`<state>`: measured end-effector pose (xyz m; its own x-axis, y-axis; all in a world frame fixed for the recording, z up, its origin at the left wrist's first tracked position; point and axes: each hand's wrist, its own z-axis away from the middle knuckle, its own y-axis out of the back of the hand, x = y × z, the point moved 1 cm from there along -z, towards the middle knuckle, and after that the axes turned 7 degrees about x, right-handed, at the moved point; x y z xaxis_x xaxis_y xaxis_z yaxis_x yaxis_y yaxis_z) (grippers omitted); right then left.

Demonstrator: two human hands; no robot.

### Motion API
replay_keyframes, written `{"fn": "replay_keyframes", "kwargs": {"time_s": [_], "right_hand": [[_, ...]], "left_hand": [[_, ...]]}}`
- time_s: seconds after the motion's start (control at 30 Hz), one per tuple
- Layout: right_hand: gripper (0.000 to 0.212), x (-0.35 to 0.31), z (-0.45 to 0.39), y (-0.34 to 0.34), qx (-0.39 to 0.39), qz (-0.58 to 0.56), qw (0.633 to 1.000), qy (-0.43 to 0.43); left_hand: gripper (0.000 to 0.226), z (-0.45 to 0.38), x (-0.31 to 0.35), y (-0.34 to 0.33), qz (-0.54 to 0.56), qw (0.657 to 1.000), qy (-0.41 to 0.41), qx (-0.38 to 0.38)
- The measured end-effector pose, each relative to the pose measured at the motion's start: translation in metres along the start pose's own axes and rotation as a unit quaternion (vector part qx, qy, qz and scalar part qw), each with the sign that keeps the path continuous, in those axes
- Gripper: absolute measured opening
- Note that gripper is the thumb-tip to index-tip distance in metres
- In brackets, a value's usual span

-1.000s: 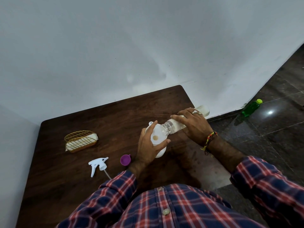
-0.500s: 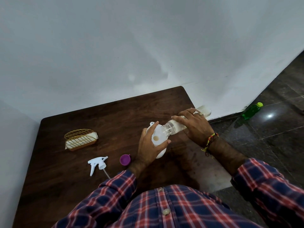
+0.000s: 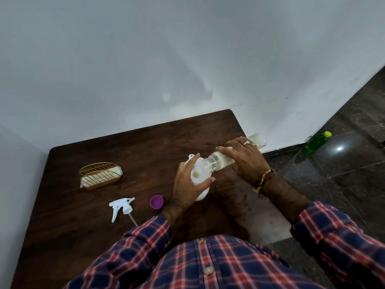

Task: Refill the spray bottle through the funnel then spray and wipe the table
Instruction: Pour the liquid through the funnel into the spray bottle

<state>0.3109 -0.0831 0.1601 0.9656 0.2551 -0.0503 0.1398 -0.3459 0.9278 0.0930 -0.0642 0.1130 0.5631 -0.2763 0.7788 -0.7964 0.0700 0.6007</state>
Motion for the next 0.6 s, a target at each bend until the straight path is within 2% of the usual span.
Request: {"fn": "replay_keyframes", "kwargs": {"time_s": [0.6], "right_hand": [[0.070,0.0018,-0.0008,-0.0012,-0.010,0.004,1.000,0.000]], "left_hand": [[0.091,0.0017,0.0017,0.0001,-0.006,1.000,0.003,-0.003]]}}
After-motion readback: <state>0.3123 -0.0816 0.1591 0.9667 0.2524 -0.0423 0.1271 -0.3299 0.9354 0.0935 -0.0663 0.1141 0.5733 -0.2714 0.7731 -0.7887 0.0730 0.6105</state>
